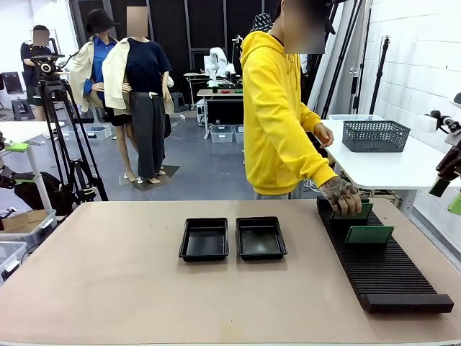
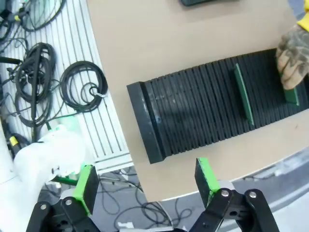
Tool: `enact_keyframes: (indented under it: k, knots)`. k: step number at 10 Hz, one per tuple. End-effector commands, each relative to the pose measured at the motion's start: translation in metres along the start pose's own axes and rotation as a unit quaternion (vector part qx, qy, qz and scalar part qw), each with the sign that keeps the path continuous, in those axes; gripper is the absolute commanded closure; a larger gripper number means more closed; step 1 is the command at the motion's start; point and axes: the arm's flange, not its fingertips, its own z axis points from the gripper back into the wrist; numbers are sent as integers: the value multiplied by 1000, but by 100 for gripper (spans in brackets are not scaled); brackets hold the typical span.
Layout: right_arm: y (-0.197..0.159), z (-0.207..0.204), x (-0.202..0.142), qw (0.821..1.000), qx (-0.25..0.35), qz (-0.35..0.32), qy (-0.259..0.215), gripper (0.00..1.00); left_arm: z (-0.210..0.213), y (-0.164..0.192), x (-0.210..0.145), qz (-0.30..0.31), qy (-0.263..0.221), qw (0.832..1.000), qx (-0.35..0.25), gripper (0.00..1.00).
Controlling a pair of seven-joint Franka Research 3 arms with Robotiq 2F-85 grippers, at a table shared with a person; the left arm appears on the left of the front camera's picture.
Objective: Inspect and transfer BCBs to ESD trays.
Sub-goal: Pick up the Blank PCB from the PCB Rack and place it in the left ESD tray.
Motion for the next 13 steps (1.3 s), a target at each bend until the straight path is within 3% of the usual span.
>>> enact_keyframes:
  k: [1,13]
  knots:
    - [0,4,0,1000,-4,7,2,0,0,-3,1,6,-5,1000,1,0]
    - [0,4,0,1000,-4,7,2,0,0,-3,1,6,-5,1000,1,0]
